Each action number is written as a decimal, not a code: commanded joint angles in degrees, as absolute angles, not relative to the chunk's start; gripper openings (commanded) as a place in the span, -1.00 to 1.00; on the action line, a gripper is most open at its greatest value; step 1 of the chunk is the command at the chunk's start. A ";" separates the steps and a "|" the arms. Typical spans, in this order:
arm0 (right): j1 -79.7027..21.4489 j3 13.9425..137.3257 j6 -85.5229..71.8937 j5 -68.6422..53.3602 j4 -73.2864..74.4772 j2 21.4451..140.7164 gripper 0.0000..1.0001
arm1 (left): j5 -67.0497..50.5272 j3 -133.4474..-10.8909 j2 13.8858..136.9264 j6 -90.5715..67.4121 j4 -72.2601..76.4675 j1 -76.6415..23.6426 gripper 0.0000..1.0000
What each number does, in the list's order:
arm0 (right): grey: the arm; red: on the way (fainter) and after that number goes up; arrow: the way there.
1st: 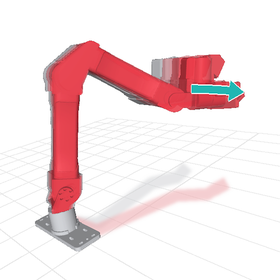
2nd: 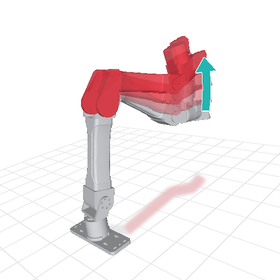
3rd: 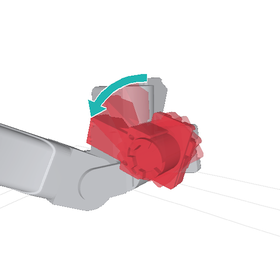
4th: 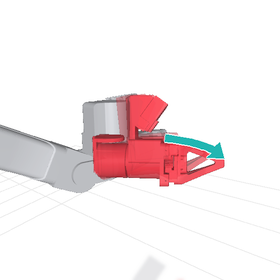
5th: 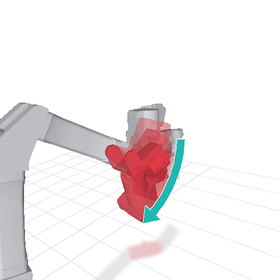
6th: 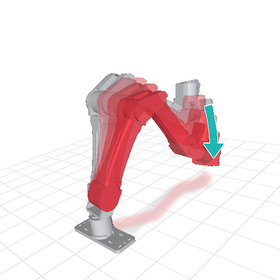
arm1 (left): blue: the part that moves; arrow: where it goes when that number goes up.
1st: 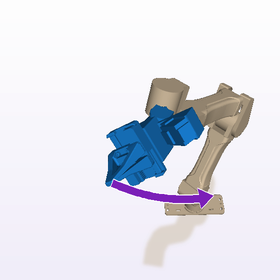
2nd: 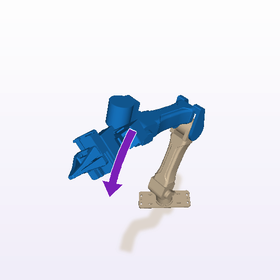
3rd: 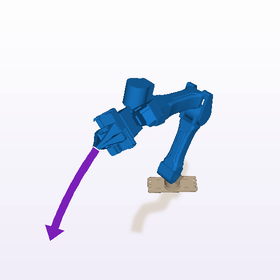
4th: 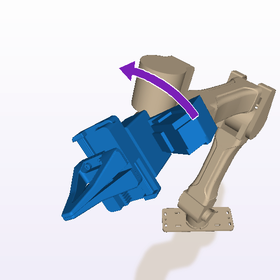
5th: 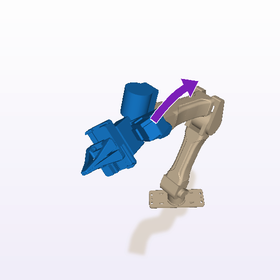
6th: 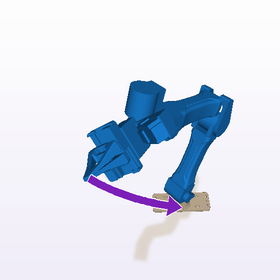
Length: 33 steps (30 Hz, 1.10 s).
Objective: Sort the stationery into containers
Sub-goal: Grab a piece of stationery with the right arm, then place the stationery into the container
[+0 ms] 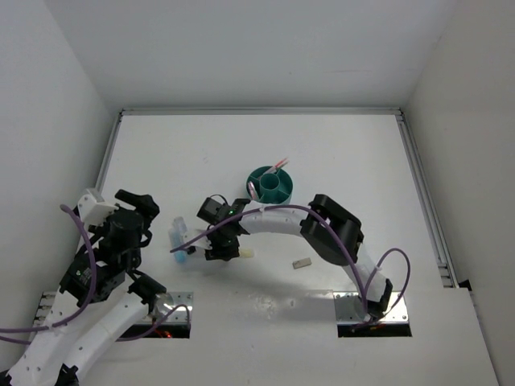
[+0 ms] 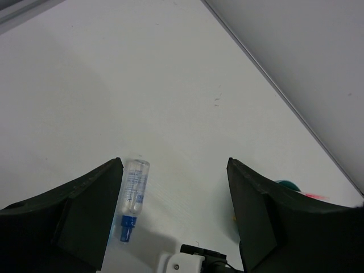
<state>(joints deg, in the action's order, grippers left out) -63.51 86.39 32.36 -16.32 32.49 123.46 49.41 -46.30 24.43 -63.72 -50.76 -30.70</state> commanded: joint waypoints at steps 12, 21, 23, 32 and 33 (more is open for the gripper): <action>-63.37 91.85 33.07 -18.91 47.47 125.61 -0.96 | 49.57 -47.20 23.55 -65.39 -50.45 -30.32 0.57; -59.77 75.69 18.21 7.80 12.96 100.40 -1.00 | 50.10 -46.67 21.97 -67.15 -50.45 -30.32 0.55; -59.07 72.35 16.36 14.22 5.67 94.94 -1.00 | 50.10 -46.67 22.49 -67.15 -50.45 -30.32 0.55; -54.93 58.28 5.20 36.63 -16.93 85.79 -1.00 | 49.05 -46.67 24.08 -66.62 -48.87 -30.32 0.52; -54.06 57.05 4.58 38.39 -18.70 85.09 -1.00 | 49.04 -46.15 24.08 -66.62 -48.35 -30.32 0.52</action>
<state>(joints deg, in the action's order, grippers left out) -55.33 60.60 10.22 27.81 -8.21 85.89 49.25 -46.28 23.38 -66.67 -50.48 -30.70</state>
